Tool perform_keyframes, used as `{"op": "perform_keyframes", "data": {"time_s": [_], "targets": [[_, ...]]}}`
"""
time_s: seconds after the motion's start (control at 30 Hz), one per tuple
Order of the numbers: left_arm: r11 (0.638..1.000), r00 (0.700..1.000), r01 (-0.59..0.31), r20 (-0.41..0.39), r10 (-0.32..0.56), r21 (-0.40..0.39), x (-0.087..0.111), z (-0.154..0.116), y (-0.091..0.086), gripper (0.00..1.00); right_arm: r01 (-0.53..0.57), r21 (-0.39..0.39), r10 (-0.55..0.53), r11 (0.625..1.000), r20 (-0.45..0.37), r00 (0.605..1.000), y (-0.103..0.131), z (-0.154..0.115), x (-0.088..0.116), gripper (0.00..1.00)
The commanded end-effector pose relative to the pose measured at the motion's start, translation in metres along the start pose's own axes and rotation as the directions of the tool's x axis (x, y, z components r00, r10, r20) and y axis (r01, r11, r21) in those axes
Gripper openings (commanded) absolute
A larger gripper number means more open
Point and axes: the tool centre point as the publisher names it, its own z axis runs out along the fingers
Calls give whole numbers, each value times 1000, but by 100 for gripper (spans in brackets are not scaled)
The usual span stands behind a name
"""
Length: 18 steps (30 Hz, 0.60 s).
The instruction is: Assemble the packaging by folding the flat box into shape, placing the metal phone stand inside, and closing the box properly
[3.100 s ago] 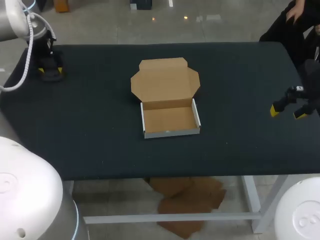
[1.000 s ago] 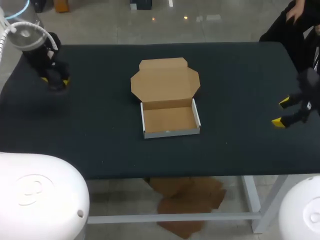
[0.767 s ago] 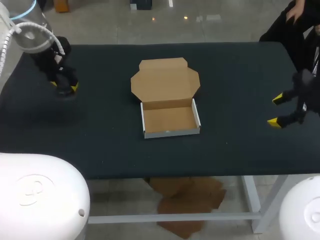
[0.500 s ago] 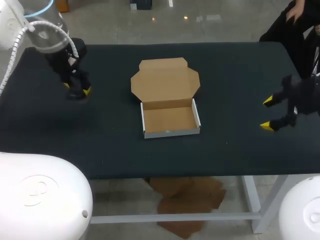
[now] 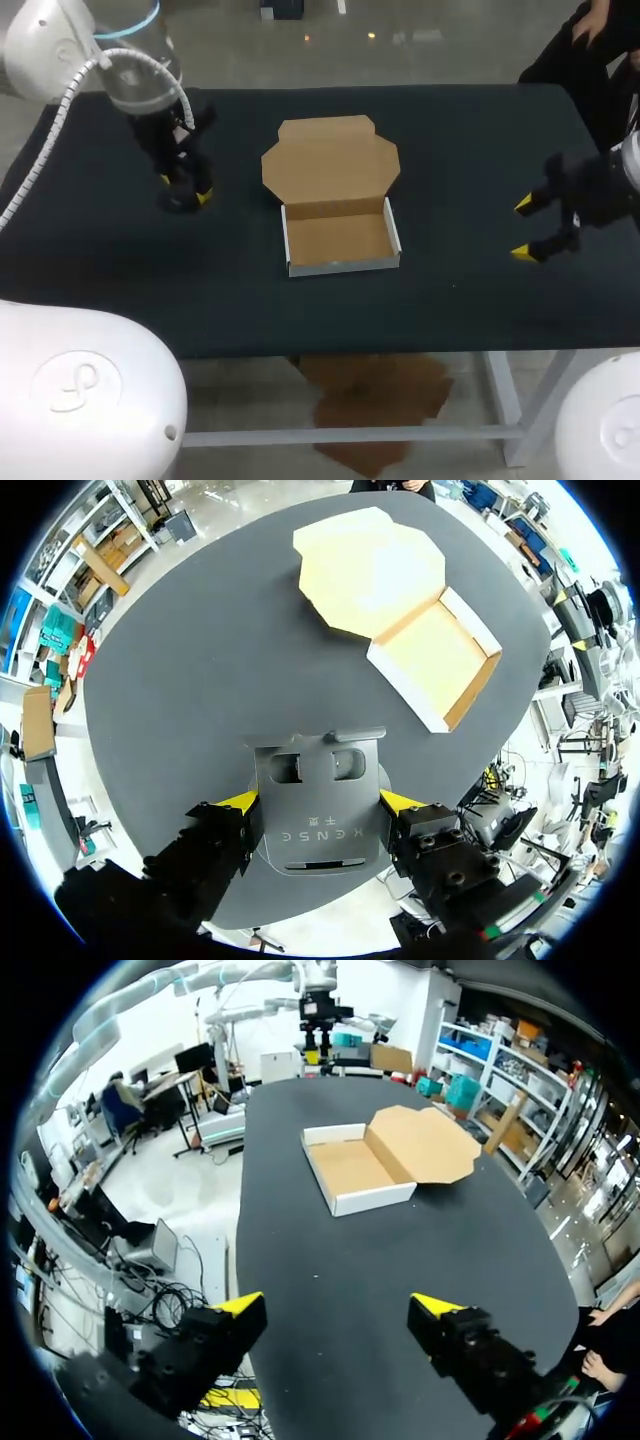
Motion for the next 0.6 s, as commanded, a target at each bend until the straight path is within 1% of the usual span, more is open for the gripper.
{"op": "perform_keyframes", "data": {"time_s": [0.03, 0.27, 0.43, 0.6], "targets": [[1000, 1000, -6, 10, 6, -10, 11, -2, -5, 0, 0, 2, 0, 1000, 4, 1000, -1, 2, 2, 100], [1000, 1000, -25, 13, 25, -5, 27, -5, -10, 0, 0, 2, 0, 1000, 4, 1000, -1, 2, 2, 100], [1000, 999, -30, 22, 30, 1, 38, -4, -19, 0, 0, 2, 0, 1000, 4, 1000, -1, 2, 2, 100], [999, 998, -46, 48, 45, 15, 61, -1, -27, 0, 0, 2, 0, 1000, 4, 1000, -1, 2, 2, 100]]}}
